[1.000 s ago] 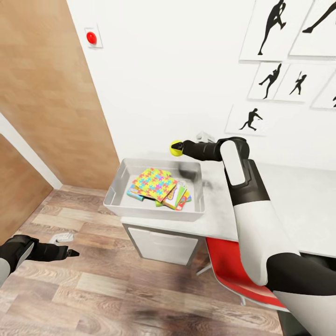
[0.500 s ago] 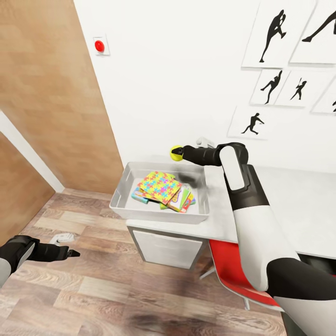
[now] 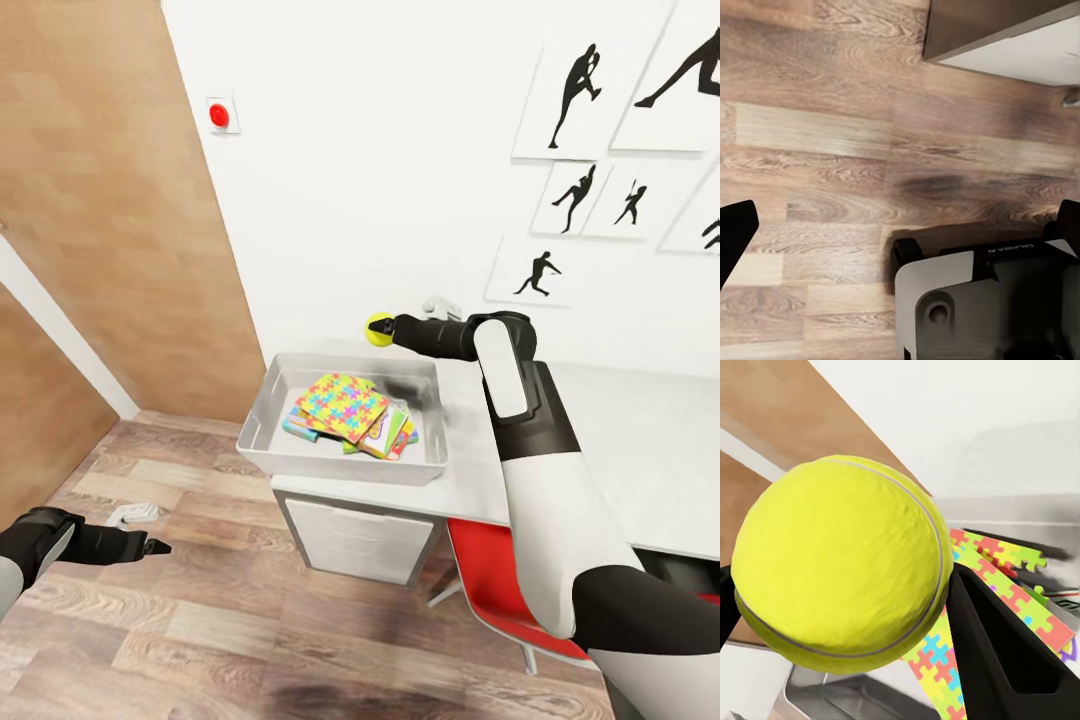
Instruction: Put all the toys in the child's room - the three board games (two on the bed and one on the table), the two jigsaw puzzles on the table, and the tennis ball on the table - inside the toy box on the table in the child's room.
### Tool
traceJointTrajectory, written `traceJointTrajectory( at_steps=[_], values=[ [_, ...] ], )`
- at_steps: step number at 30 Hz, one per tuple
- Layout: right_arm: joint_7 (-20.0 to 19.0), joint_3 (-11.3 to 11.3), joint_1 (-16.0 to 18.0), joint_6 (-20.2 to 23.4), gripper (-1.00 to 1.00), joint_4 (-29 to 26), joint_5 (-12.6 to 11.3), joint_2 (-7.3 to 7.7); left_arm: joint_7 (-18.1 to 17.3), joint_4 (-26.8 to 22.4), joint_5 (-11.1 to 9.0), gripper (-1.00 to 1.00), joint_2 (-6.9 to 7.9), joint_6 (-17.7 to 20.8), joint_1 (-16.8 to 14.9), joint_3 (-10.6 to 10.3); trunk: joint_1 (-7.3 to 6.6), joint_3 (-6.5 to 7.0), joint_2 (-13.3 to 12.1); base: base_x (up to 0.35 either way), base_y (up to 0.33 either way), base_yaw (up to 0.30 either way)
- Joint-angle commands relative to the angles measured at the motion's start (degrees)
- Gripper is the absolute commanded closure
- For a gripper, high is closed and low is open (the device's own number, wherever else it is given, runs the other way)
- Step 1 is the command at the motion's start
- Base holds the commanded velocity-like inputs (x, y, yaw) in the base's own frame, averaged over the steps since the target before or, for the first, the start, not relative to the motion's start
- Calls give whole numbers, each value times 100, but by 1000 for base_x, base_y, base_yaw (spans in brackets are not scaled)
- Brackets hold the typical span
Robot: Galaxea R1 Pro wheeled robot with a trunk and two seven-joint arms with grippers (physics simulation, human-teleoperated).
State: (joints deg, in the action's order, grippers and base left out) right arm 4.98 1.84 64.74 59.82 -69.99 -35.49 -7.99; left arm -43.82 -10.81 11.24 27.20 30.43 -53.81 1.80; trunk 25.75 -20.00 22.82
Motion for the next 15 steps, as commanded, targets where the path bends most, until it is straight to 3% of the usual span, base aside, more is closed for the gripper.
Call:
traceJointTrajectory(
  at_steps=[1,9,15],
  values=[
    [56,0,-6,18,100,-4,-67,-1,-30,-8,36,-100,-1,32,7,22,4,0,10,0,0,0],
    [56,1,-91,18,100,-6,-63,-1,-22,-8,34,-100,-2,28,53,22,4,75,10,17,7,0],
    [56,-12,-124,18,100,-9,-63,-1,-21,-8,36,-100,2,28,54,22,4,132,10,163,161,0]
  ],
)
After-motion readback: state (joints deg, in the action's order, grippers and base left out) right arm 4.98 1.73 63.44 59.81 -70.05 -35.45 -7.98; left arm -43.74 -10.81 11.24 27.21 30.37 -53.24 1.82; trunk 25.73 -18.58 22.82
